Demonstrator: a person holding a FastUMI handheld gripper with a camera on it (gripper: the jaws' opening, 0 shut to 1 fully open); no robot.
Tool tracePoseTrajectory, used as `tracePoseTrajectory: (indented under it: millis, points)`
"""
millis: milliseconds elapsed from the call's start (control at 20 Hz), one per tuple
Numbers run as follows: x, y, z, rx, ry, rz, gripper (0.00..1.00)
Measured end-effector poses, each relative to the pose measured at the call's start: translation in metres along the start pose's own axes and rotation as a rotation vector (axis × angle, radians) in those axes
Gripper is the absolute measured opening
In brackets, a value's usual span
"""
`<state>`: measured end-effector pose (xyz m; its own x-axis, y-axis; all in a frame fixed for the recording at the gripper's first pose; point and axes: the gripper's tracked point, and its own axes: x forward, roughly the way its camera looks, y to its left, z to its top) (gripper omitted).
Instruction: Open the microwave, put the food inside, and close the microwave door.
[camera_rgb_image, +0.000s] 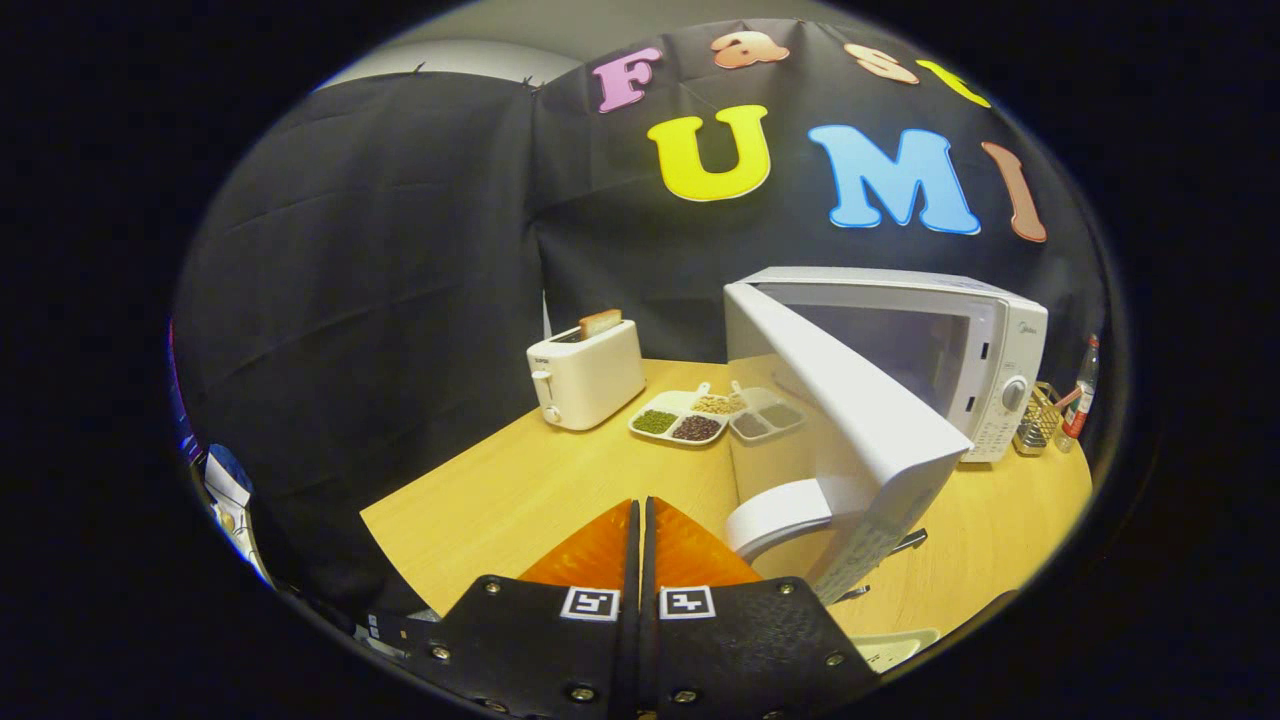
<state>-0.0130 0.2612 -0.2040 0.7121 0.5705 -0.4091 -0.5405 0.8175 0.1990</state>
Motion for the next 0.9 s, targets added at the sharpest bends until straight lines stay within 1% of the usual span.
tracePoseTrajectory:
  millis: [700,900]
  points:
    - [-0.001,-0.140,0.023,0.104,-0.035,-0.209,0.01]
    - [0.004,-0.178,0.032,0.111,-0.043,-0.269,0.01]
